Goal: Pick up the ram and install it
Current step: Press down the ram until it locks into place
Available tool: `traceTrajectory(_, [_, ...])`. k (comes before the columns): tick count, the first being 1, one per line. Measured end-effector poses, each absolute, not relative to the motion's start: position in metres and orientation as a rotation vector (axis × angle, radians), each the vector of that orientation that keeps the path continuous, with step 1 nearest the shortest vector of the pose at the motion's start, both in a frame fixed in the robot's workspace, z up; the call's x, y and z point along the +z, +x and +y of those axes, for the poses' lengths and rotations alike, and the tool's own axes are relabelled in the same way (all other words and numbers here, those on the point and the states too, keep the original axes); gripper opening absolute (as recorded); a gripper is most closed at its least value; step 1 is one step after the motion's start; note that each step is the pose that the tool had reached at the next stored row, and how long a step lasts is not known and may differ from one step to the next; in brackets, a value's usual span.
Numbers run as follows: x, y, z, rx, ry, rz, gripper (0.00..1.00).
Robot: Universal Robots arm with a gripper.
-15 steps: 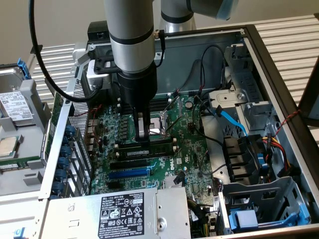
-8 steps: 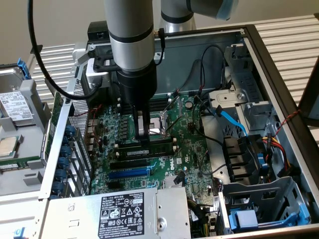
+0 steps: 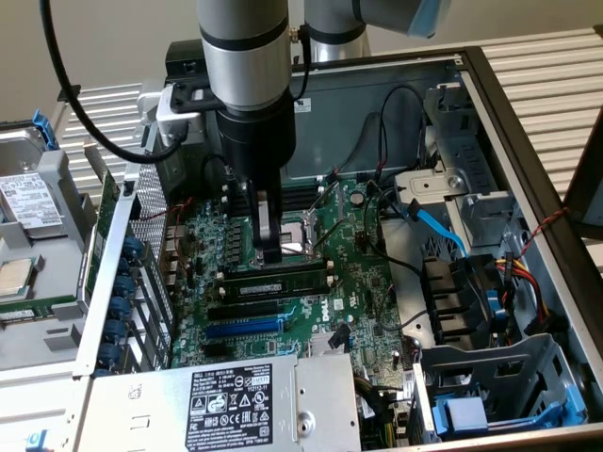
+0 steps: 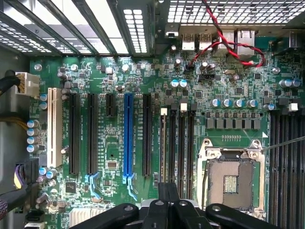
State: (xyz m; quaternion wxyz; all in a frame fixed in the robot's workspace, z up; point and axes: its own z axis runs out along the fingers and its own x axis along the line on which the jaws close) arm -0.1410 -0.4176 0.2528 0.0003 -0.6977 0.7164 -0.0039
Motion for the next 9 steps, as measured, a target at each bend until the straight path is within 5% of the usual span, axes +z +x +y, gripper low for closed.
traceTrajectory(9, [0.2537,-0.141,-0.4176,-0.012,-2.151,2.289,0.11])
